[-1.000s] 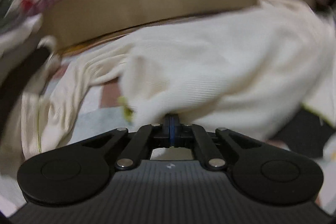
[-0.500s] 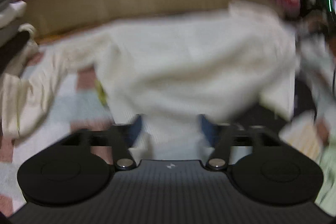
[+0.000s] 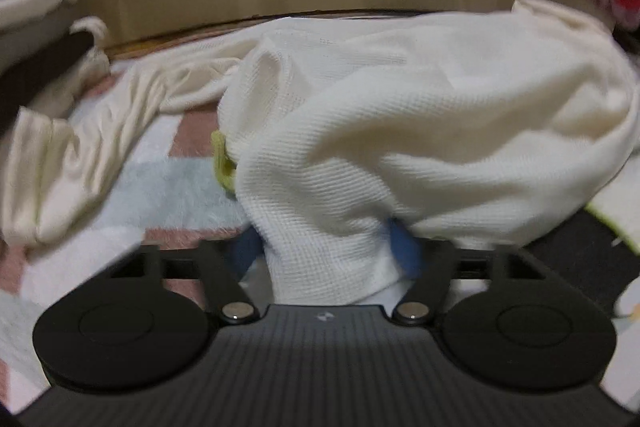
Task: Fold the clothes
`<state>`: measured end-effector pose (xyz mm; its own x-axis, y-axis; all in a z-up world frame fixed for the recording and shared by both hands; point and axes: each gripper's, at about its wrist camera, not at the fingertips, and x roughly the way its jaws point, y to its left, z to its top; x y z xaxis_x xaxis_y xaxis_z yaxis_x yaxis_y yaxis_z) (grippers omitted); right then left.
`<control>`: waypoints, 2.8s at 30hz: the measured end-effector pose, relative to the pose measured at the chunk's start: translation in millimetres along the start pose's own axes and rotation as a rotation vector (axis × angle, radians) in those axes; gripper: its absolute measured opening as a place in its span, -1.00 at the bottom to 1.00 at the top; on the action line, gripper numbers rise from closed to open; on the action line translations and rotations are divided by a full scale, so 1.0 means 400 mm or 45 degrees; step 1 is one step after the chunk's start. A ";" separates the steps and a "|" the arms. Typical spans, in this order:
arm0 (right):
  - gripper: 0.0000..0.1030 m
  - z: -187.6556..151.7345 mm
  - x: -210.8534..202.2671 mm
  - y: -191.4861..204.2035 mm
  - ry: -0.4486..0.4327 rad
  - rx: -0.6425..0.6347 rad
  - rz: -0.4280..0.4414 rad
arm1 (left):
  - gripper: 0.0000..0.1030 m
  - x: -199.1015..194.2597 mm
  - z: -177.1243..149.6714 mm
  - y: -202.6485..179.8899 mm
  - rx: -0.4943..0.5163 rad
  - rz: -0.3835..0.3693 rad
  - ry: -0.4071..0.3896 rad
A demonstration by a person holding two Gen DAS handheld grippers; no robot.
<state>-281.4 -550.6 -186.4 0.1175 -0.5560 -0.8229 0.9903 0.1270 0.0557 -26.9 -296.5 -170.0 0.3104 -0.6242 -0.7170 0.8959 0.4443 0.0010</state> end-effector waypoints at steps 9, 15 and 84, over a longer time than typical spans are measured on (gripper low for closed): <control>-0.90 -0.038 -0.001 -0.008 0.127 -0.034 0.085 | -0.84 -0.170 0.041 0.009 -0.085 -0.027 -0.171; -0.93 0.006 -0.189 0.067 0.033 -0.213 0.024 | -0.85 -0.346 0.087 0.083 -0.230 -0.062 -0.250; 0.16 0.072 -0.119 0.015 -0.342 0.085 0.131 | 0.11 -0.315 0.504 -0.169 0.006 0.059 0.164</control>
<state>-278.8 -547.2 -130.6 0.2241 -0.7418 -0.6320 0.9738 0.1447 0.1755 -62.4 -377.4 60.8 0.3079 -0.5152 -0.7999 0.8833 0.4672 0.0391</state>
